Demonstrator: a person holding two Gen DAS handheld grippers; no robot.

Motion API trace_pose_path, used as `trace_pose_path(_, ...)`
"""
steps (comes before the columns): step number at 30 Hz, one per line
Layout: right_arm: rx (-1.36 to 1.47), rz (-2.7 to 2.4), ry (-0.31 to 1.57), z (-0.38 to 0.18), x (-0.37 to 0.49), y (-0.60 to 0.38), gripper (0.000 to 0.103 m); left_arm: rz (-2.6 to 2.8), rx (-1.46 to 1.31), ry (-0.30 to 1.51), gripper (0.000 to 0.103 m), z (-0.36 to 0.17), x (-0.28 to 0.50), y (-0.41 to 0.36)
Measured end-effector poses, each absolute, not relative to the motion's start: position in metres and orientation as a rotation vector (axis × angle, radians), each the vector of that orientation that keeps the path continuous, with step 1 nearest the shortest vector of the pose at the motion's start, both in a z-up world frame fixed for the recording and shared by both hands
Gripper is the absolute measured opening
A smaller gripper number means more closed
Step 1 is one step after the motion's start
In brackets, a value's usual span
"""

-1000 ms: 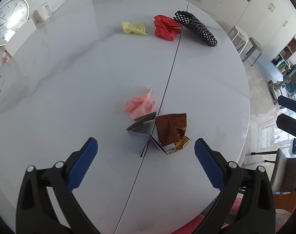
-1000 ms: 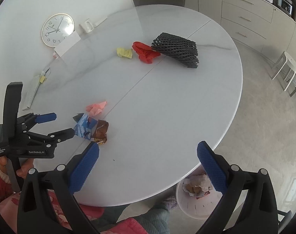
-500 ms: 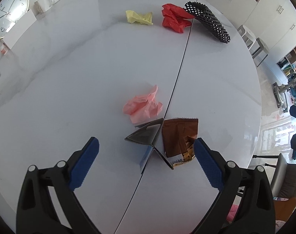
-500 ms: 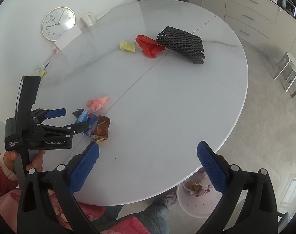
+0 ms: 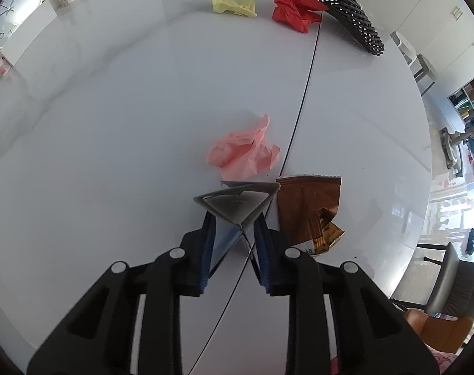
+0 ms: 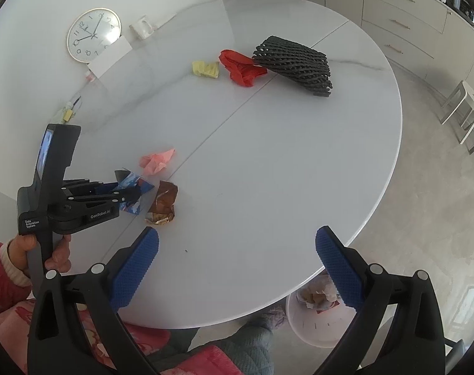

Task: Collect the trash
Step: 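Grasp the blue snack wrapper with the left tool while the right tool grasps the brown chip bag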

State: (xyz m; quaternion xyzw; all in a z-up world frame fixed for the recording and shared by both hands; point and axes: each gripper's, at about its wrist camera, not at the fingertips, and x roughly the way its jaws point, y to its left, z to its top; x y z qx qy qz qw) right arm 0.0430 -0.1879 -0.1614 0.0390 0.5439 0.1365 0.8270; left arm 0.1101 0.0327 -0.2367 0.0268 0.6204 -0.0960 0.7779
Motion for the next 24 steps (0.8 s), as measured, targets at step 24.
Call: trace_pose_path(24, -0.051, 0.305, 1.264, -0.242, 0.091, -0.052, 0.1, -0.239, 0.067, 1.262, 0.024, -0.186, 0.083, 0.091)
